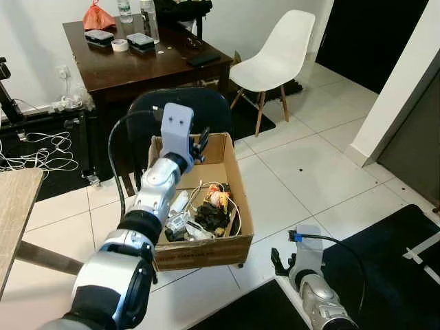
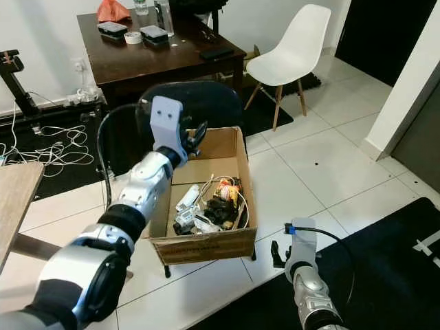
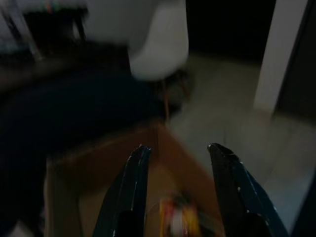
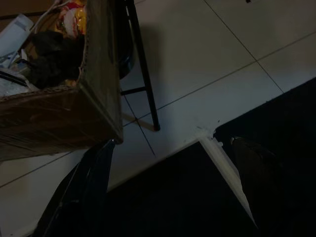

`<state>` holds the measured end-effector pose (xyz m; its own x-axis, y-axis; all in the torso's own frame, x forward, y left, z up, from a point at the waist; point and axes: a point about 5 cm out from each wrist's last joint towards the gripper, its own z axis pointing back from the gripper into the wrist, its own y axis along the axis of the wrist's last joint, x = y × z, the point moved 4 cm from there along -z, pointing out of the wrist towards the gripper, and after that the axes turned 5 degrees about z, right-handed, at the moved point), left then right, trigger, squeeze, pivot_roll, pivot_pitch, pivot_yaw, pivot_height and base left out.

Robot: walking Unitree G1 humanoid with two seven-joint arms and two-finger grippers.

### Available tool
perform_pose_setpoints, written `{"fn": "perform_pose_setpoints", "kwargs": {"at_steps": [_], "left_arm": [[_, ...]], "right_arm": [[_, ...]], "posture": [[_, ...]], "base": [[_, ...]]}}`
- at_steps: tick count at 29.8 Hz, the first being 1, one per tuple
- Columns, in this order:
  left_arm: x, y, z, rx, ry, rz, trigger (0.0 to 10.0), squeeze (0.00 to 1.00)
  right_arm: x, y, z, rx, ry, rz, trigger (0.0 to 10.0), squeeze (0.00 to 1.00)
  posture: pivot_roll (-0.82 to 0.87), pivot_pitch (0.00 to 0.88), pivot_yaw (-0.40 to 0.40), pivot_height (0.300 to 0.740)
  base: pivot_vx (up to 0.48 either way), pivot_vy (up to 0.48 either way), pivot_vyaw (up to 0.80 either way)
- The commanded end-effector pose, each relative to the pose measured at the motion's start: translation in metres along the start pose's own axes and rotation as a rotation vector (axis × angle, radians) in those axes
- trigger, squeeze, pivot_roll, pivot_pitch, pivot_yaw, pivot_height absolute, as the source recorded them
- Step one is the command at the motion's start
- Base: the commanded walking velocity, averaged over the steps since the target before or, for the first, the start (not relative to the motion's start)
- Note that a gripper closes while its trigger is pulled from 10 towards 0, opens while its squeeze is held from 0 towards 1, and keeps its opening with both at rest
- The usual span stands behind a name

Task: Picking trash to rubbish bin

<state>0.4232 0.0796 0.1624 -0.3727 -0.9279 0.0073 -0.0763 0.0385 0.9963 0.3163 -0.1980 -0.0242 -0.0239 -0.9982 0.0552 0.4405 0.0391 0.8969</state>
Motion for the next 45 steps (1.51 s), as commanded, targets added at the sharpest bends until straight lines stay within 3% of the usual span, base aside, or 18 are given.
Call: {"fn": "perform_pose_setpoints", "kwargs": {"at_steps": [1,2,3,5,6,7,8,10,11,15,16,17,19,22,27,35,39,45], "left_arm": [[-0.005,-0.024,0.009,-0.084,0.013,-0.019,10.0,0.0],[-0.01,-0.049,0.022,-0.17,0.034,-0.023,10.0,0.0],[-0.01,-0.049,0.022,-0.17,0.034,-0.023,10.0,0.0],[-0.022,-0.096,0.052,-0.332,0.084,-0.005,10.0,0.0],[-0.022,-0.096,0.052,-0.332,0.084,-0.005,10.0,0.0],[-0.026,-0.115,0.068,-0.399,0.094,-0.028,10.0,0.0],[-0.026,-0.115,0.068,-0.399,0.094,-0.028,10.0,0.0],[-0.03,-0.142,0.095,-0.491,0.107,-0.044,10.0,0.0],[-0.03,-0.142,0.095,-0.491,0.107,-0.044,10.0,0.0],[-0.037,-0.179,0.14,-0.618,0.154,-0.062,10.0,0.0],[-0.037,-0.179,0.14,-0.618,0.154,-0.062,10.0,0.0],[-0.04,-0.195,0.163,-0.685,0.197,-0.058,10.0,0.0],[-0.042,-0.2,0.171,-0.708,0.214,-0.056,10.0,0.0],[-0.042,-0.218,0.2,-0.789,0.265,-0.027,10.0,0.0],[-0.035,-0.227,0.215,-0.821,0.262,-0.019,10.0,0.0],[-0.031,-0.226,0.212,-0.798,0.255,-0.026,10.0,0.0],[-0.029,-0.228,0.217,-0.797,0.292,-0.005,10.0,0.0],[-0.024,-0.225,0.211,-0.759,0.282,-0.004,10.0,0.0]], "right_arm": [[-0.003,-0.007,0.002,-0.02,0.001,-0.006,10.0,0.0],[-0.004,-0.008,0.002,-0.026,0.002,-0.006,10.0,0.0],[-0.004,-0.008,0.002,-0.026,0.002,-0.006,10.0,0.0],[-0.008,-0.009,0.001,-0.033,0.004,-0.007,10.0,0.0],[-0.008,-0.009,0.001,-0.033,0.004,-0.007,10.0,0.0],[-0.009,-0.01,0.001,-0.036,0.004,-0.011,10.0,0.0],[-0.009,-0.01,0.001,-0.036,0.004,-0.011,10.0,0.0],[-0.012,-0.011,0.001,-0.046,0.008,-0.013,10.0,0.0],[-0.012,-0.011,0.001,-0.046,0.008,-0.013,10.0,0.0],[-0.014,-0.025,0.005,-0.101,0.002,-0.015,10.0,0.0],[-0.014,-0.025,0.005,-0.101,0.002,-0.015,10.0,0.0],[-0.015,-0.034,0.007,-0.131,-0.001,-0.012,10.0,0.0],[-0.016,-0.036,0.008,-0.141,0.001,-0.007,10.0,0.0],[-0.02,-0.049,0.013,-0.19,0.022,0.035,10.0,0.0],[-0.017,-0.061,0.018,-0.24,0.007,0.053,10.0,0.0],[-0.012,-0.07,0.022,-0.274,-0.011,0.053,10.0,0.0],[-0.008,-0.07,0.022,-0.274,-0.049,-0.02,10.0,0.0],[-0.005,-0.061,0.018,-0.234,-0.055,-0.034,10.0,0.0]], "posture": [[0.06,0.071,0.04,0.74],[0.06,0.069,0.042,0.74],[0.06,0.069,0.042,0.74],[0.06,0.069,0.048,0.74],[0.06,0.069,0.048,0.74],[0.06,0.068,0.047,0.74],[0.06,0.068,0.047,0.74],[0.07,0.077,0.044,0.74],[0.07,0.077,0.044,0.74],[0.09,0.085,0.031,0.74],[0.09,0.085,0.031,0.74],[0.09,0.085,0.031,0.74],[0.09,0.087,0.024,0.74],[0.09,0.088,0.026,0.74],[0.08,0.086,0.027,0.74],[0.09,0.085,0.031,0.74],[0.08,0.084,0.033,0.74],[0.09,0.085,0.023,0.74]], "base": [[0.0,0.0,0.0],[0.0,0.0,0.0],[0.0,0.0,0.0],[0.0,0.0,0.0],[0.0,0.0,0.0],[0.0,0.0,0.0],[0.0,0.0,0.0],[0.0,0.0,0.0],[0.0,0.0,0.0],[0.0,0.0,0.0],[0.0,0.0,0.0],[0.0,0.0,0.0],[0.0,0.0,0.0],[0.0,0.0,0.0],[0.0,0.0,0.0],[0.0,0.0,0.0],[0.0,0.0,0.0],[0.0,0.0,0.0]]}}
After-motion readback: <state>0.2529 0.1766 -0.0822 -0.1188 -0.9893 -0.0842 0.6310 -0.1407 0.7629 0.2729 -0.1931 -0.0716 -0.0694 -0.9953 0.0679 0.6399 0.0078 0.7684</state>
